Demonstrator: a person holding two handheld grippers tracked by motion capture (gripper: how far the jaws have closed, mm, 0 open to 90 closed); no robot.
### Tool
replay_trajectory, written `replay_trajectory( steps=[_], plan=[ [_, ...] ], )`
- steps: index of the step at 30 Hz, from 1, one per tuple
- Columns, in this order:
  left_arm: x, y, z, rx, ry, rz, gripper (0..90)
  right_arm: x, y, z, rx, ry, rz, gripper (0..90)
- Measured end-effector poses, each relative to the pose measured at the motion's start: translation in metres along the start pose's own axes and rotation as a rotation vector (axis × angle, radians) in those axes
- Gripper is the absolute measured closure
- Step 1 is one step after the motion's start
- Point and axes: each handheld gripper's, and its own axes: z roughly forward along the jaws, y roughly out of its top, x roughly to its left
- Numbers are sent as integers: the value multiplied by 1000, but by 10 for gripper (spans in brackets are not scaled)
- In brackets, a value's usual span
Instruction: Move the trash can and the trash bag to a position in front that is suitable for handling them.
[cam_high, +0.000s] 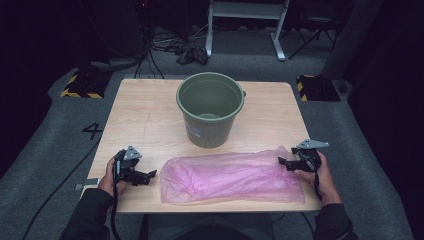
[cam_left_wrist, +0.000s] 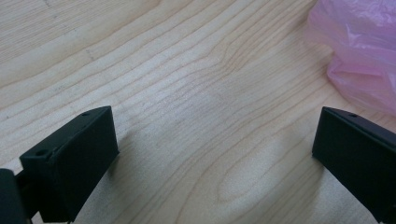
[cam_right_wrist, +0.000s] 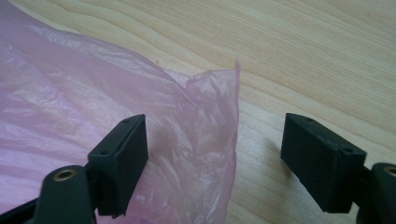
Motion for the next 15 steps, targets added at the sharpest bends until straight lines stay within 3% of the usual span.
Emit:
replay_trajectory(
  steps=[4, 6, 11, 15],
  plan=[
    [0, 0, 0, 2, 1, -4, 0, 2, 6, -12, -69, 18, 6, 241],
    [0, 0, 0, 2, 1, -4, 0, 2, 7, -15, -77, 15, 2, 242],
    [0, -1, -1, 1, 4, -3, 0, 14, 14, -35, -115, 27, -37, 245],
    [0, -1, -1, 0, 7, -3, 0, 31, 15, -43, -110, 89, -102, 246]
  ],
)
